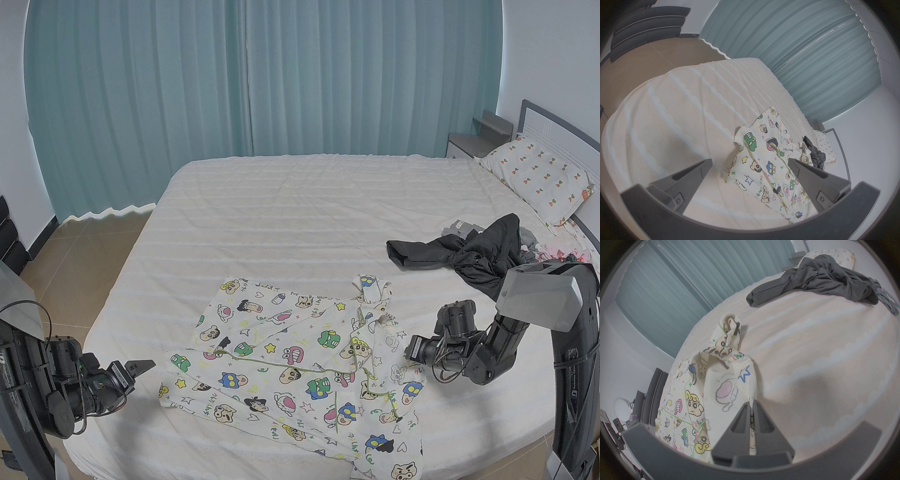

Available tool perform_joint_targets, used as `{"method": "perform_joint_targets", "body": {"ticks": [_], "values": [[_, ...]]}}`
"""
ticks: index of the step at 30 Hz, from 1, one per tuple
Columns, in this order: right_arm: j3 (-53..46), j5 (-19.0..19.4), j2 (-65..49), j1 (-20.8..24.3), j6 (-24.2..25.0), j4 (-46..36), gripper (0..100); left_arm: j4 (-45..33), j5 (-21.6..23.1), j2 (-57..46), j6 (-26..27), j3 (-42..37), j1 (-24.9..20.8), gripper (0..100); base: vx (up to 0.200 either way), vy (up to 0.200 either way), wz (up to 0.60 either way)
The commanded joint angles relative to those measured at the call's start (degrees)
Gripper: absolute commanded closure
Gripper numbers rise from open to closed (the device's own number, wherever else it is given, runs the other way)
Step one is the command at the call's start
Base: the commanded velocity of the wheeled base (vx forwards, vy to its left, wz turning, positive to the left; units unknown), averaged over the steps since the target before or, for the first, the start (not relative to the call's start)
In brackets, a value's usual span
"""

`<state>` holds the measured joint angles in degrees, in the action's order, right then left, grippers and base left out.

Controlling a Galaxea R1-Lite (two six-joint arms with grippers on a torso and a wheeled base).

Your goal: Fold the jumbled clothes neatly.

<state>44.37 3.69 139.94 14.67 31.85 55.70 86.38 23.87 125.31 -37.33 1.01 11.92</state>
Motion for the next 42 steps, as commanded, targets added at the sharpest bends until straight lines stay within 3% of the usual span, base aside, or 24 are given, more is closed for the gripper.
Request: {"method": "perform_joint_targets", "body": {"ticks": [1,15,42], "values": [[-2.1,-0.2,-1.3,-1.5,-0.1,1.5,100,0.0,-0.2,0.2,0.0,-1.0,0.0,0,0.0,0.0,0.0],[-3.4,-1.2,-0.9,-10.0,-0.4,2.6,100,0.0,-0.4,0.1,0.0,-1.0,-0.1,0,0.0,0.0,0.0],[-3.5,-1.6,-3.4,-19.5,-2.1,5.0,100,-0.8,-1.1,0.2,-0.1,-1.0,-1.6,0,0.0,0.0,0.0]]}}
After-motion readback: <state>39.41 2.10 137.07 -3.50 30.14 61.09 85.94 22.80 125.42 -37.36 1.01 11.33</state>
